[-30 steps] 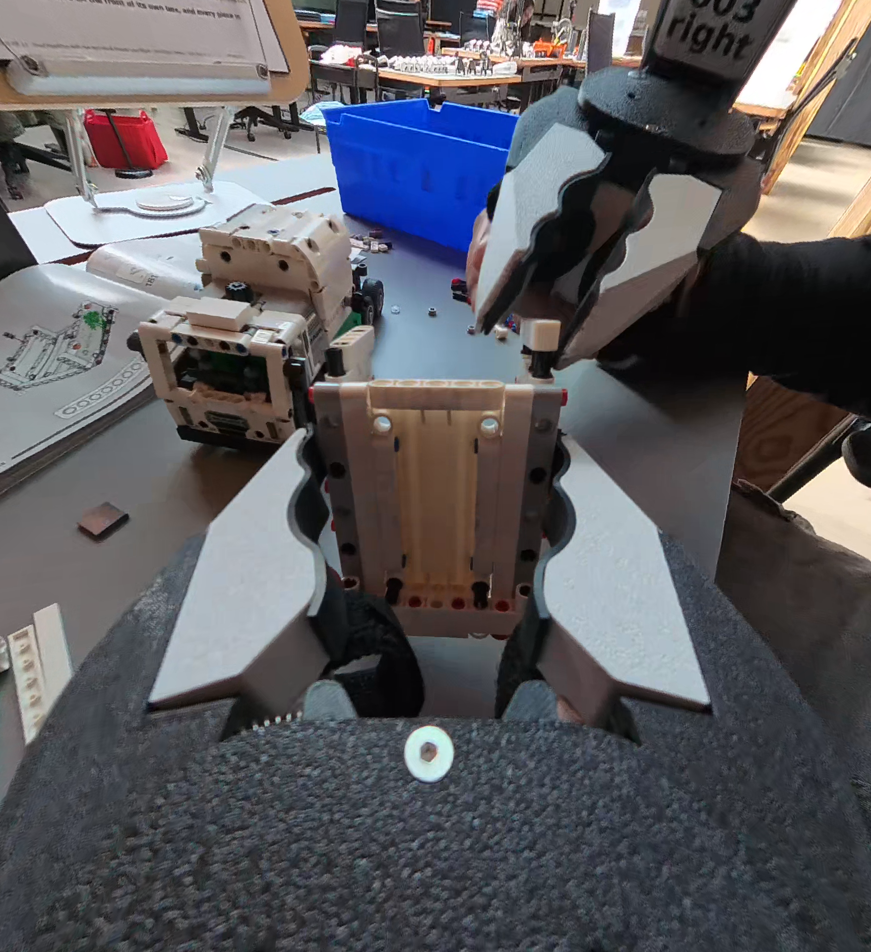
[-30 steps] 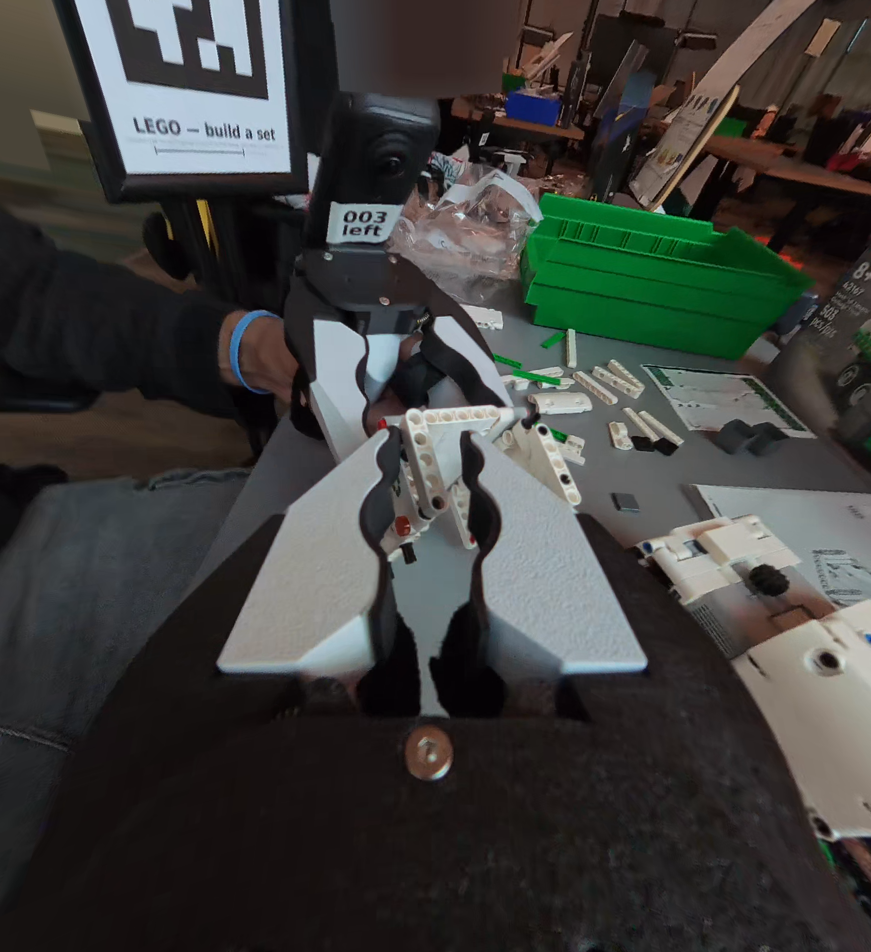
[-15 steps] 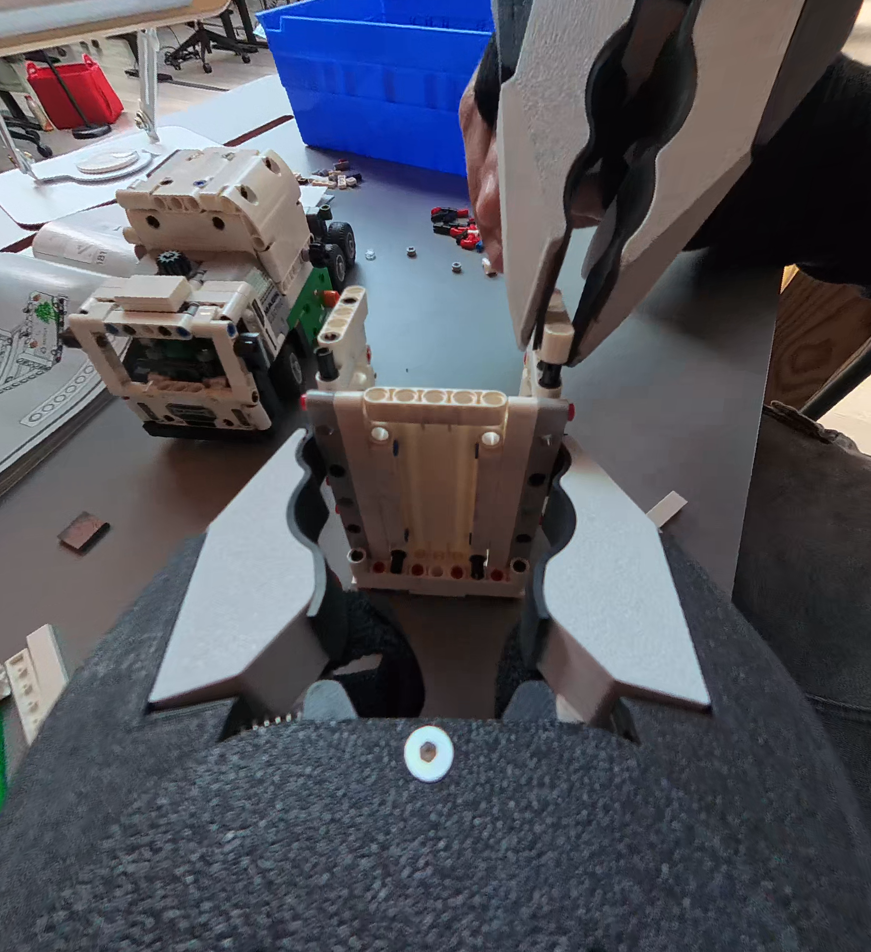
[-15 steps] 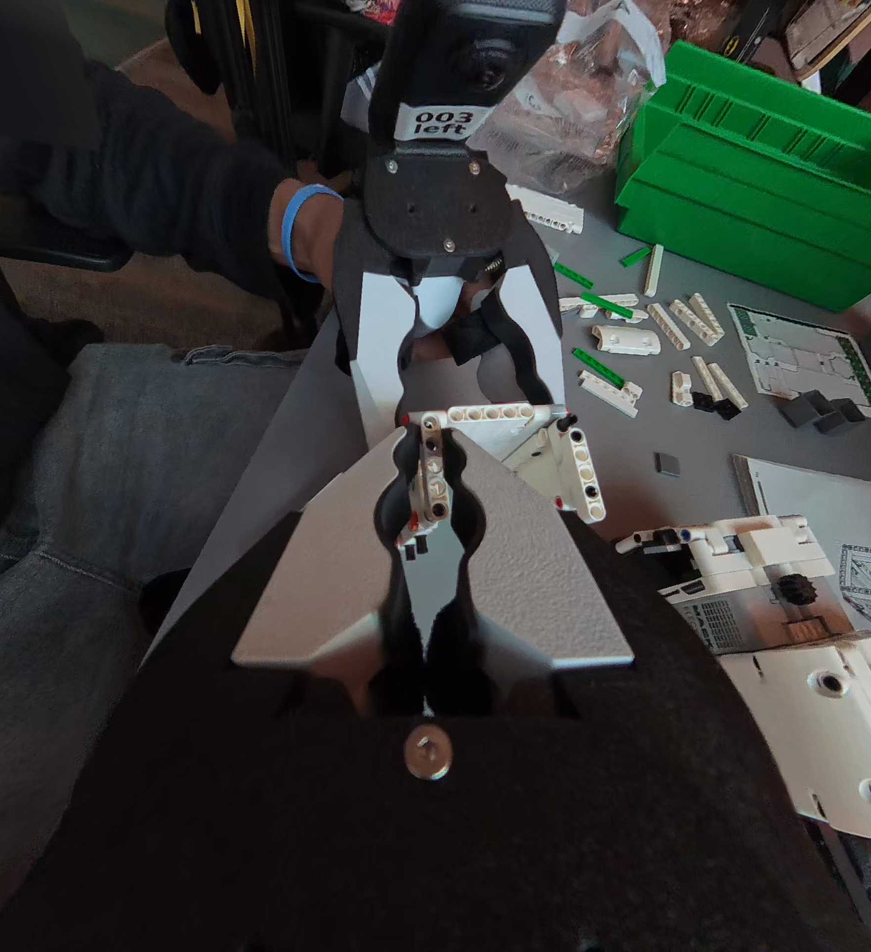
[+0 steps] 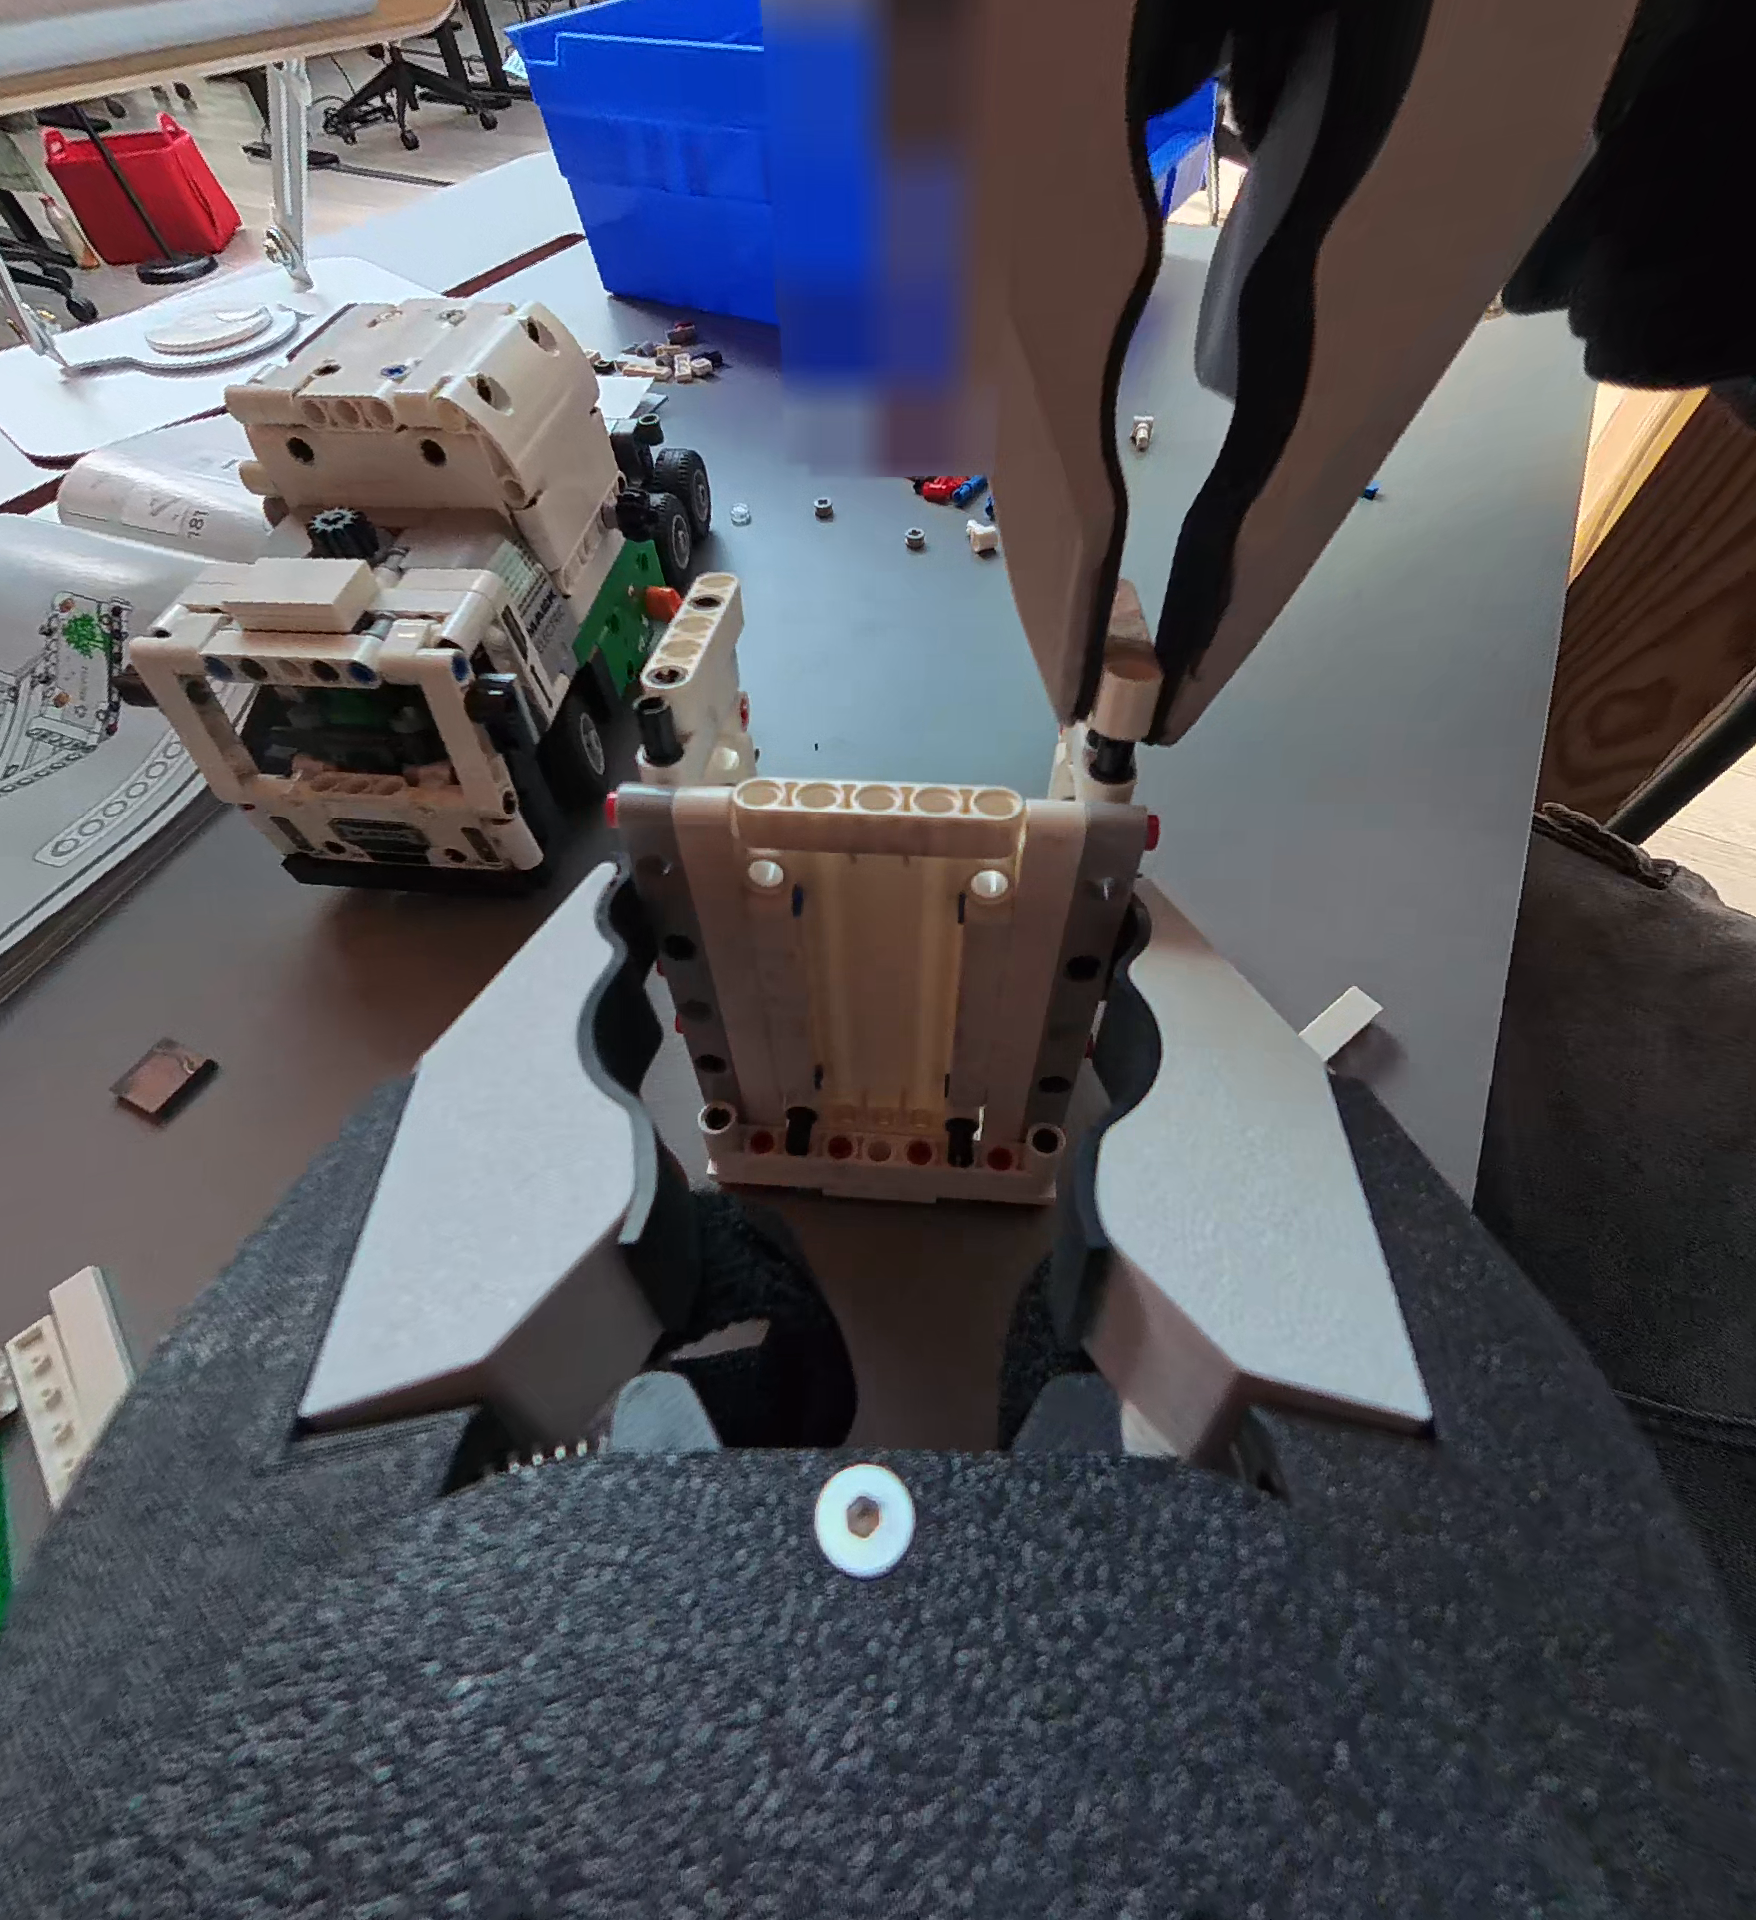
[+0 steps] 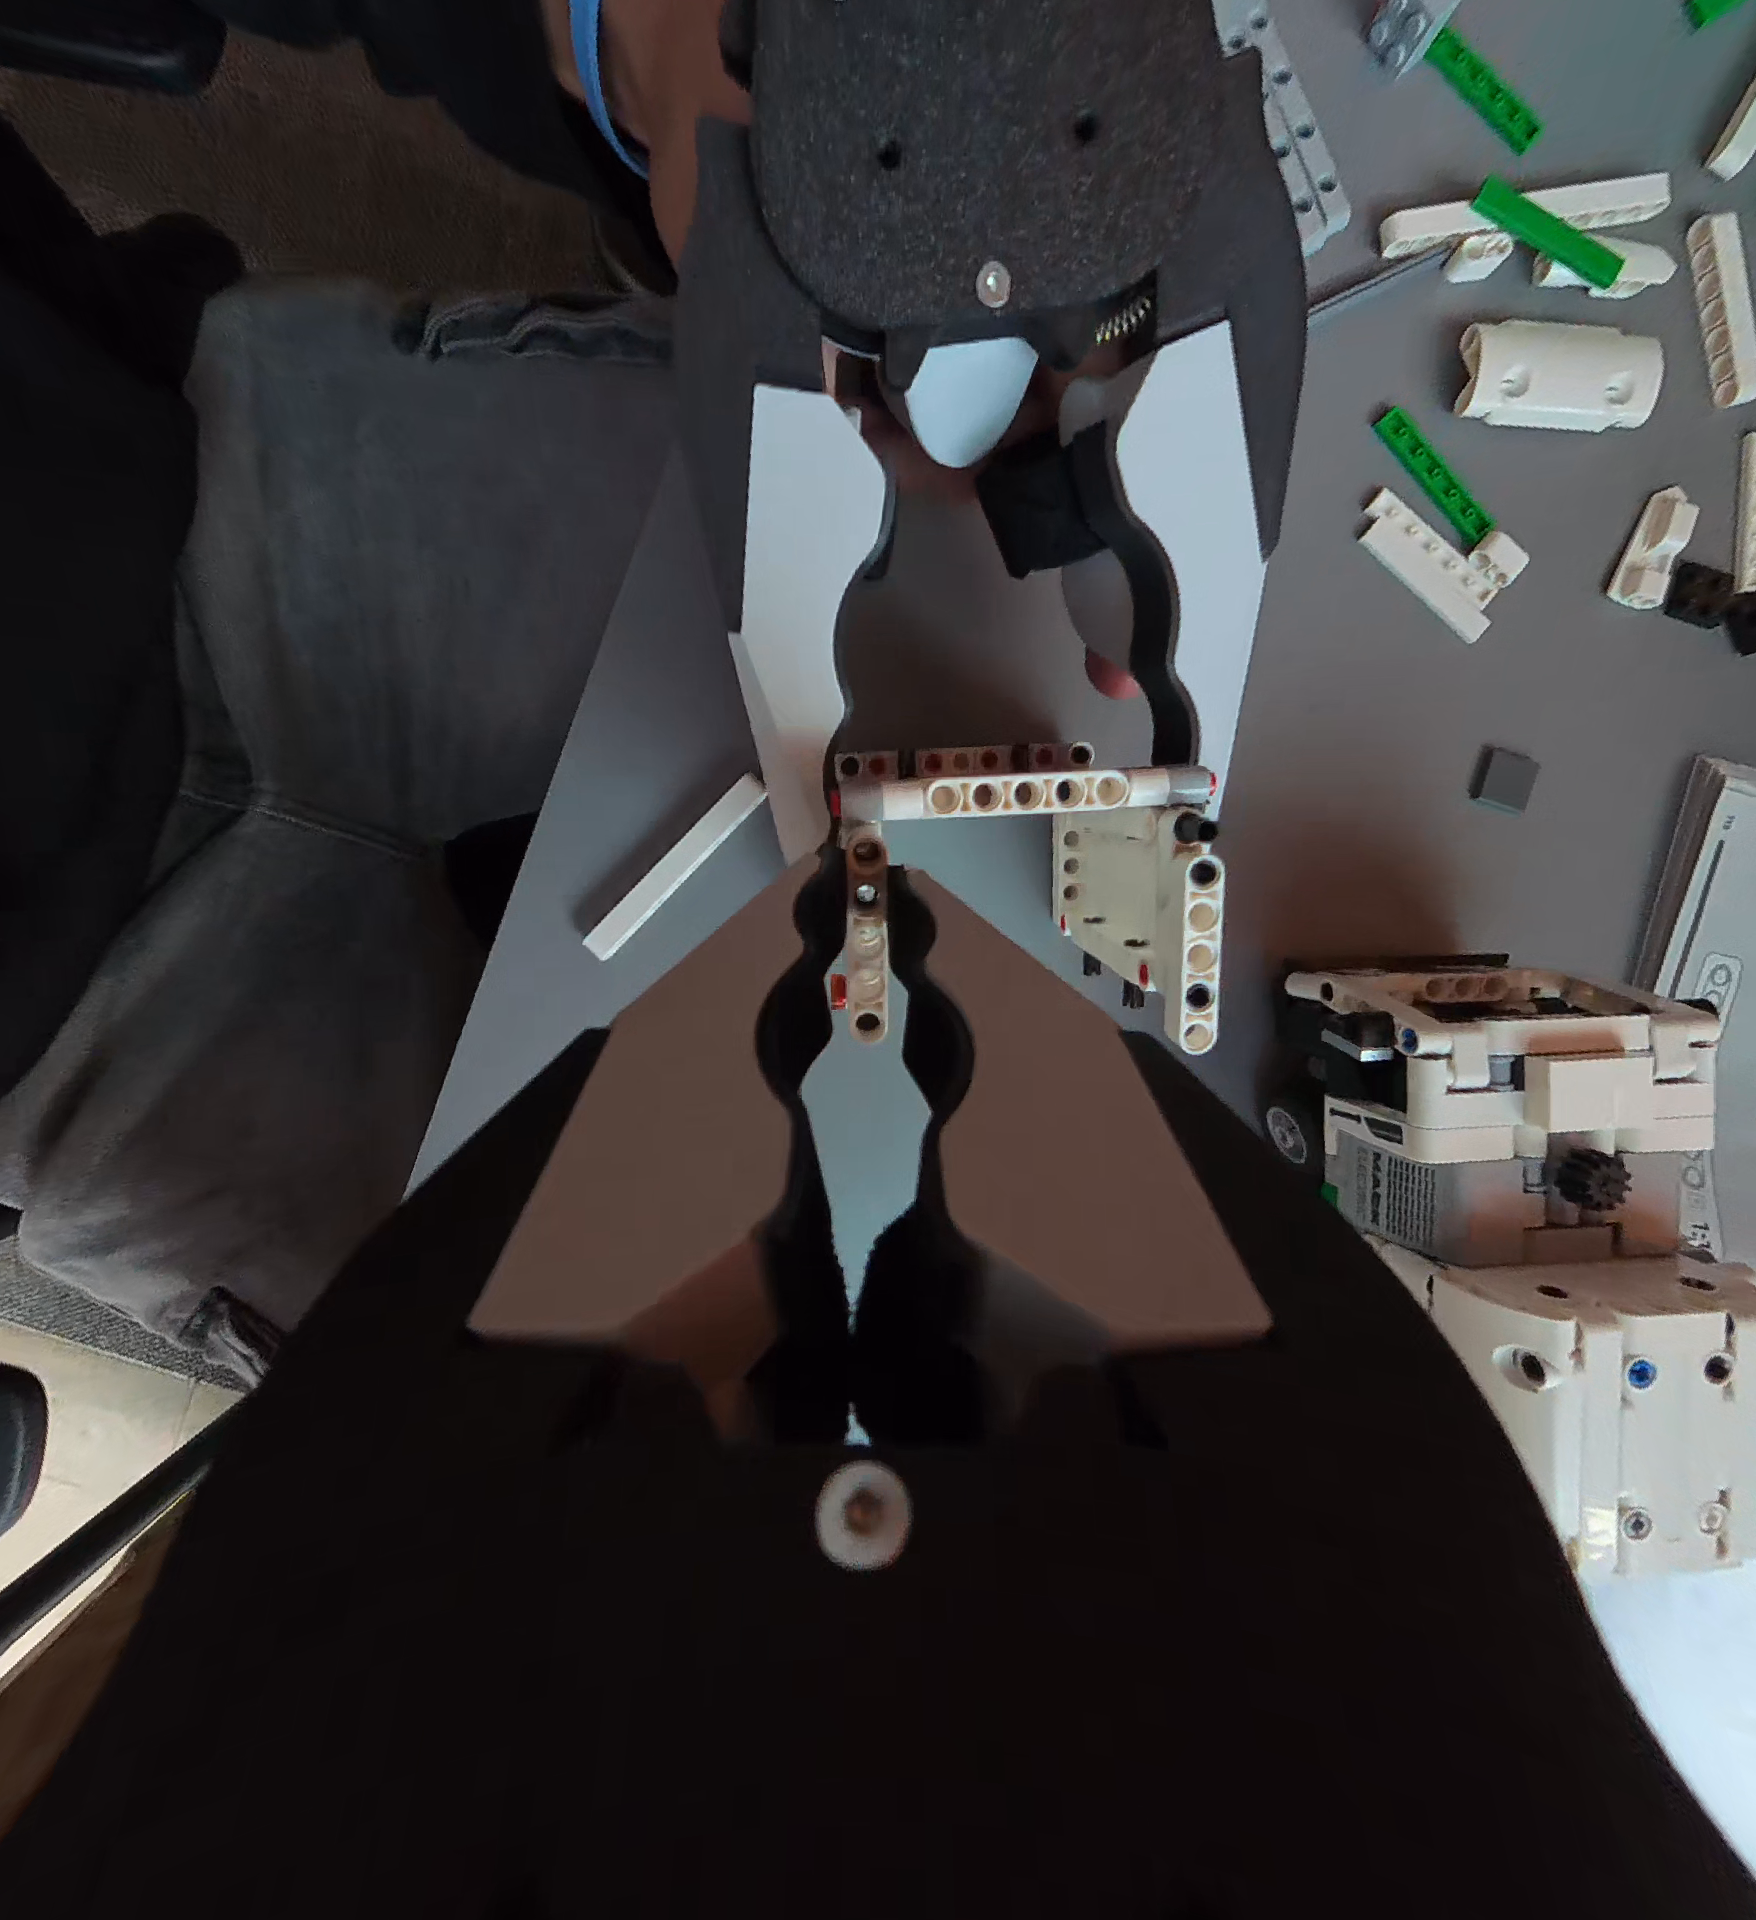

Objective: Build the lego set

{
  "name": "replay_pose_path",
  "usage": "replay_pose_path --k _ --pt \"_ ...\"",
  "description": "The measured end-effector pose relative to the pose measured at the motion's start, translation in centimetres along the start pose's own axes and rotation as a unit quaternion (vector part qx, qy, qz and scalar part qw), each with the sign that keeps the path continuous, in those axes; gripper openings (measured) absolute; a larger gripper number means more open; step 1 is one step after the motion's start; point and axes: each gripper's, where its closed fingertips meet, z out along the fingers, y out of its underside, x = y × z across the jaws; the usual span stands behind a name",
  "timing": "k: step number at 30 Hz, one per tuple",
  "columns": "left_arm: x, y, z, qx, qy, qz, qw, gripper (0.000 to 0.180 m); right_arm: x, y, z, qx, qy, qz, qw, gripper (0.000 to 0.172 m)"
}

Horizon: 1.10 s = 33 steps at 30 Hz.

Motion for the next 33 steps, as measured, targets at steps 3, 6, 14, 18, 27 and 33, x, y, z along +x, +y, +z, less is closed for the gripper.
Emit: replay_pose_path --k 3,6,14,18,27,33 --pt "0.0 0.0 0.0 0.000 0.000 0.002 1.000 0.086 -0.1 0.1 0.5 -0.021 -0.009 0.008 1.000 0.007" --pt "-0.1 0.1 -0.1 -0.001 -0.004 0.000 1.000 0.086 0.1 0.0 0.4 -0.002 -0.007 0.009 1.000 0.007" --pt "-0.1 0.1 -0.1 -0.001 -0.003 -0.001 1.000 0.086 0.2 0.2 -0.7 0.043 0.028 0.004 0.999 0.007" --pt "-0.1 0.1 -0.1 -0.001 -0.005 -0.002 1.000 0.086 0.2 0.1 -0.7 0.043 0.031 0.002 0.999 0.005" --pt "0.0 0.1 -0.1 -0.001 -0.003 0.000 1.000 0.085 0.0 0.3 -0.3 0.021 0.017 0.010 1.000 0.005" --pt "-0.1 -0.5 -0.3 0.003 0.017 -0.054 0.998 0.085 0.5 -0.4 -1.5 0.070 0.094 -0.032 0.993 0.012"
